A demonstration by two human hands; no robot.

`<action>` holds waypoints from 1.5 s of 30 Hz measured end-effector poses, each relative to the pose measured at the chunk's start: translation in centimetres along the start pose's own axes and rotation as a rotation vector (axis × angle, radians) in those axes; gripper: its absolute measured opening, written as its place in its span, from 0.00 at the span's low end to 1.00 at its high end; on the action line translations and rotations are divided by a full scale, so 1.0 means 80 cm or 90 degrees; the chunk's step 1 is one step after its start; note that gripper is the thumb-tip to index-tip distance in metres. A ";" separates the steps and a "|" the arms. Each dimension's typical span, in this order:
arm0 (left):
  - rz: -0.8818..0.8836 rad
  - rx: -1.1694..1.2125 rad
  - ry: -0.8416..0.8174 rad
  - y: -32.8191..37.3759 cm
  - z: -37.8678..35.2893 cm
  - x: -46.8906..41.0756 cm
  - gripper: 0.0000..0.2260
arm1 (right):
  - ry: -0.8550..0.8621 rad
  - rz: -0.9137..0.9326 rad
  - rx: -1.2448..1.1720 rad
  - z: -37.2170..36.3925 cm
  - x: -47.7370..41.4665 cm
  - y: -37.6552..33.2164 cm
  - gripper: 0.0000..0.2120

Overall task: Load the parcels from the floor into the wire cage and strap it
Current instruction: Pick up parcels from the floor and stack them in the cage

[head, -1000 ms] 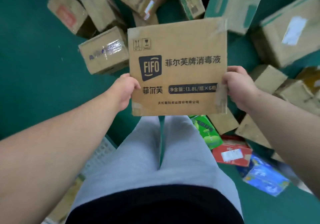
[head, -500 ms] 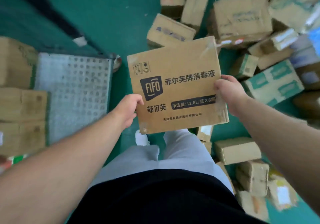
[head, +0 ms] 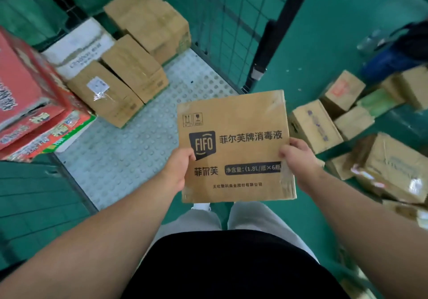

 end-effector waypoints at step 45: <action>-0.212 0.496 0.208 0.251 0.457 -0.036 0.17 | -0.178 0.294 0.129 -0.463 0.041 -0.439 0.25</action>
Point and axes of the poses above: each hand's wrist, its own x-axis away from the middle knuckle, its own z-axis out of the back of the hand, y = z × x, the point moved 2 cm from there along -x, towards the middle knuckle
